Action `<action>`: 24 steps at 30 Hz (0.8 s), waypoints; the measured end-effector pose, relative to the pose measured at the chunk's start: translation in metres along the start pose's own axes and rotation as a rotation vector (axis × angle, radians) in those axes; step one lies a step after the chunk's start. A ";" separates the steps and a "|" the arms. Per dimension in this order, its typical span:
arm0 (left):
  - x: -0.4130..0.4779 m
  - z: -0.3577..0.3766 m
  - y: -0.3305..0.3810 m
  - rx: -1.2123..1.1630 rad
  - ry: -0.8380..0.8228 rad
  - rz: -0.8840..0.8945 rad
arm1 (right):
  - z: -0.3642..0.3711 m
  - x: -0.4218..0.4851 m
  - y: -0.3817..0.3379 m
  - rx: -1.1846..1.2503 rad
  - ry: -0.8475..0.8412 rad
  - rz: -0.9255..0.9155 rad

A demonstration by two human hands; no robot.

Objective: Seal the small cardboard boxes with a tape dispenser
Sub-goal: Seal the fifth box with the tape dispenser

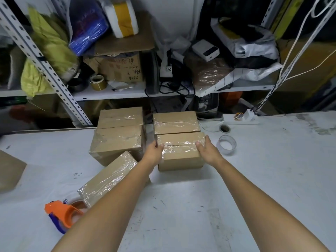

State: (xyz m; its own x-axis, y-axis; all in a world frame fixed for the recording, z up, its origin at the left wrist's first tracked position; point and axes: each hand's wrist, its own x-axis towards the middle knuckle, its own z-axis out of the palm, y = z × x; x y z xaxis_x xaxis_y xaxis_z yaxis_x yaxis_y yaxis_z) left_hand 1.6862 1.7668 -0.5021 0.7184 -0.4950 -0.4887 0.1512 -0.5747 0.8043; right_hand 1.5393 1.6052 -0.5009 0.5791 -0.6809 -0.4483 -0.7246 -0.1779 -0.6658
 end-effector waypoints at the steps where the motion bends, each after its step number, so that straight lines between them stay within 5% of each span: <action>1: -0.001 -0.002 0.001 0.020 0.008 0.009 | -0.001 -0.001 -0.002 -0.071 0.023 0.002; 8: -0.018 -0.021 0.011 0.223 0.005 0.101 | -0.010 -0.007 -0.010 -0.410 0.189 -0.023; 15: -0.057 -0.066 0.022 0.312 0.057 0.162 | -0.020 -0.040 -0.039 -0.429 0.217 -0.159; 24: -0.133 -0.150 -0.025 0.465 0.206 0.129 | 0.048 -0.108 -0.104 -0.282 -0.074 -0.394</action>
State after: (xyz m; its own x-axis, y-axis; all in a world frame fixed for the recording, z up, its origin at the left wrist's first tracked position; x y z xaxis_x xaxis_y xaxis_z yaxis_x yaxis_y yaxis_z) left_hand 1.6885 1.9455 -0.4065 0.8370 -0.4695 -0.2812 -0.2314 -0.7693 0.5955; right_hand 1.5704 1.7312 -0.4121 0.8474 -0.4723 -0.2425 -0.5116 -0.6046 -0.6105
